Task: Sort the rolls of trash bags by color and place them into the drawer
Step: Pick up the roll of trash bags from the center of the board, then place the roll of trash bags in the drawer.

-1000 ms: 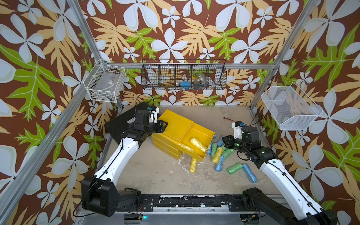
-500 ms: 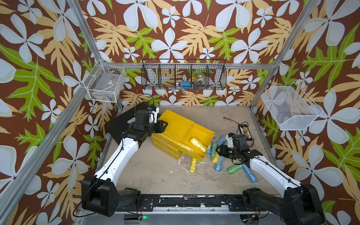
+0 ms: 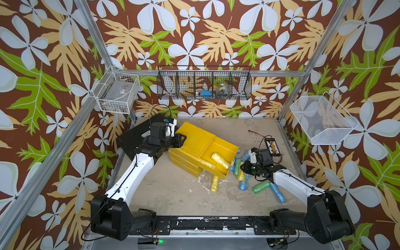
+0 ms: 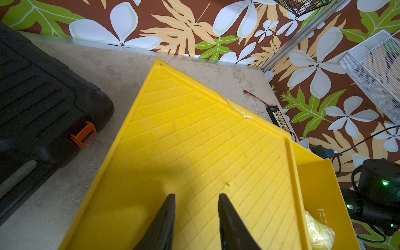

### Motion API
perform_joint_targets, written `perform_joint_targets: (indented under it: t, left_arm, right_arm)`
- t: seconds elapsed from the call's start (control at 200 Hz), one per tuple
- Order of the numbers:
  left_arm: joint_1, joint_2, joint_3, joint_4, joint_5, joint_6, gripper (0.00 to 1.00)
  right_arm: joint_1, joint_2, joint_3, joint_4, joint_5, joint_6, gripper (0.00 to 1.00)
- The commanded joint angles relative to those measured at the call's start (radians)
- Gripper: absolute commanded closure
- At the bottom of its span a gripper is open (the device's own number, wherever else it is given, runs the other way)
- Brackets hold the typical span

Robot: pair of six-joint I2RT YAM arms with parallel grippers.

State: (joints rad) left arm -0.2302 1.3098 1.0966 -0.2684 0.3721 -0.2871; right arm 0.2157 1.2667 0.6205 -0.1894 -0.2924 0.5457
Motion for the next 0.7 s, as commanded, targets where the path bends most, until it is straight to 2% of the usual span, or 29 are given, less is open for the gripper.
perform_joint_targets:
  t: [0.0, 0.235, 0.45, 0.696]
  left_arm:
    - [0.002, 0.005, -0.003, -0.031, 0.008, 0.005, 0.63]
    - [0.002, 0.008, -0.002, -0.027, 0.011, 0.005, 0.63]
    - [0.002, 0.014, -0.001, -0.023, 0.016, -0.001, 0.63]
    - [0.002, 0.016, 0.000, -0.026, 0.013, 0.001, 0.63]
  right_arm:
    - [-0.003, -0.051, 0.030, -0.029, 0.009, -0.022, 0.82]
    - [-0.004, -0.167, 0.192, -0.182, 0.057, -0.101, 0.88]
    - [0.014, -0.132, 0.404, -0.203, 0.003, -0.197, 0.93]
    - [0.227, -0.010, 0.604, -0.216, 0.079, -0.321, 0.94]
